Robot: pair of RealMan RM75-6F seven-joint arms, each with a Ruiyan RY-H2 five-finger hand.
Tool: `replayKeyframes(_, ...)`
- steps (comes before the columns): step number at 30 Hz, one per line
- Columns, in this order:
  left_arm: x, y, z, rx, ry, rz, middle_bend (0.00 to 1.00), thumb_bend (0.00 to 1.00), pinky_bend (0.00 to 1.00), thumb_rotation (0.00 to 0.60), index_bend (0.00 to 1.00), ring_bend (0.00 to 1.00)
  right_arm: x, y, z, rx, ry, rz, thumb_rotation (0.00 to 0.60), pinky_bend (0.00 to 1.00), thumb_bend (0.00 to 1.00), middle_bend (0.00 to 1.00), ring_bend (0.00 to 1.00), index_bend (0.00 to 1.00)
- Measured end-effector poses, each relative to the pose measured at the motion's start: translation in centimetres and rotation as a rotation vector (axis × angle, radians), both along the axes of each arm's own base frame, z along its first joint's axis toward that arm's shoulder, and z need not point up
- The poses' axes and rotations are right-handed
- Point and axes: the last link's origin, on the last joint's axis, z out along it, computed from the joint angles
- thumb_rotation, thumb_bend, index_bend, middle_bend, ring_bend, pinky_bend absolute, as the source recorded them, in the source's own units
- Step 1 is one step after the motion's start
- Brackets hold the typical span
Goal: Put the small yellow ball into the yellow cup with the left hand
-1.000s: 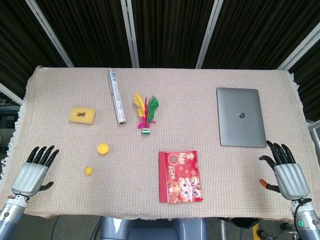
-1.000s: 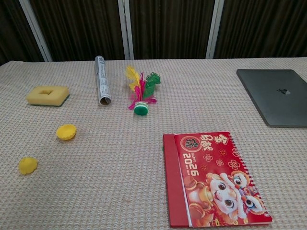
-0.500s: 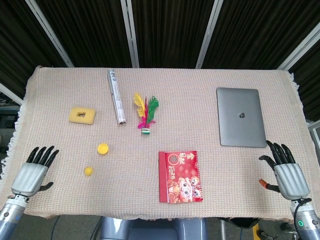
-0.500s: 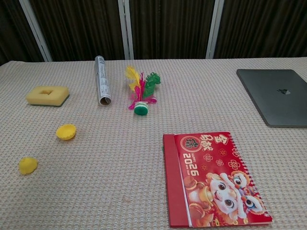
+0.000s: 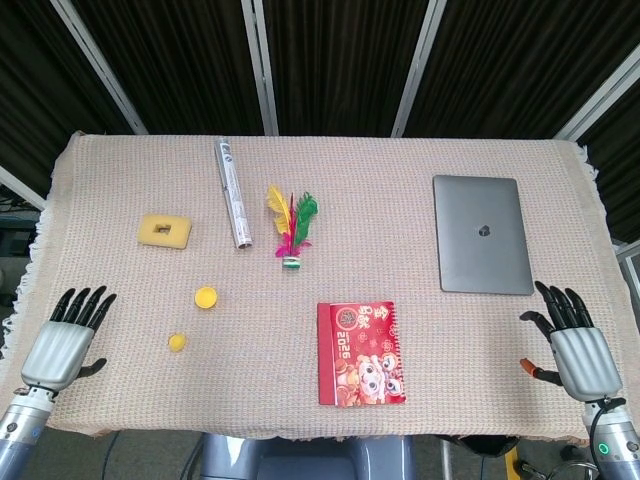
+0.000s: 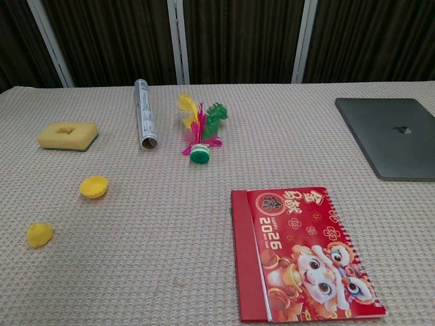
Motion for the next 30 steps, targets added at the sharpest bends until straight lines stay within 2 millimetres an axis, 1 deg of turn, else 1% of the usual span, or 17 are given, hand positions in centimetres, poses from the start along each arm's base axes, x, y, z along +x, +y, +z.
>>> replayKeyframes(3,0.3,0.6,0.2,0.015,-0.021,-0.005,0.00,0.13,0.01,0.600,0.15,0.00,0.0,0.0,-0.1,-0.001,0.003,-0.002,0.600,0.00,0.00,0.00,0.00,0.34)
replayKeyframes(5,0.5,1.1,0.2,0.013,-0.031,-0.005,0.00,0.14,0.01,0.600,0.17,0.00,0.0,0.0,-0.1,-0.001,0.006,-0.002,0.600,0.00,0.00,0.00,0.00,0.34)
replayKeyframes(10,0.8,2.9,-0.2,-0.021,-0.025,-0.016,0.00,0.17,0.00,0.600,0.17,0.00,0.0,0.0,-0.1,-0.006,0.009,-0.002,0.600,0.00,0.00,0.00,0.00,0.34)
replayKeyframes(15,1.5,4.6,-1.4,-0.071,-0.011,-0.037,0.00,0.21,0.00,0.600,0.17,0.00,0.0,0.0,-0.1,-0.006,0.008,-0.003,0.600,0.00,0.00,0.00,0.00,0.34)
replayKeyframes(18,1.8,5.1,-2.4,-0.104,-0.007,-0.039,0.00,0.23,0.00,0.600,0.17,0.00,0.0,0.0,-0.1,-0.004,0.008,-0.001,0.600,0.00,0.00,0.00,0.00,0.34)
replayKeyframes(24,2.6,5.5,-4.7,-0.170,-0.004,-0.031,0.00,0.23,0.00,0.600,0.17,0.00,0.0,0.0,-0.1,-0.001,0.008,0.001,0.600,0.00,0.00,0.00,0.00,0.34)
replayKeyframes(30,3.5,4.9,-6.5,-0.227,-0.009,-0.034,0.00,0.24,0.00,0.600,0.16,0.00,0.0,0.0,-0.1,0.001,0.008,0.004,0.600,0.00,0.00,0.00,0.00,0.34)
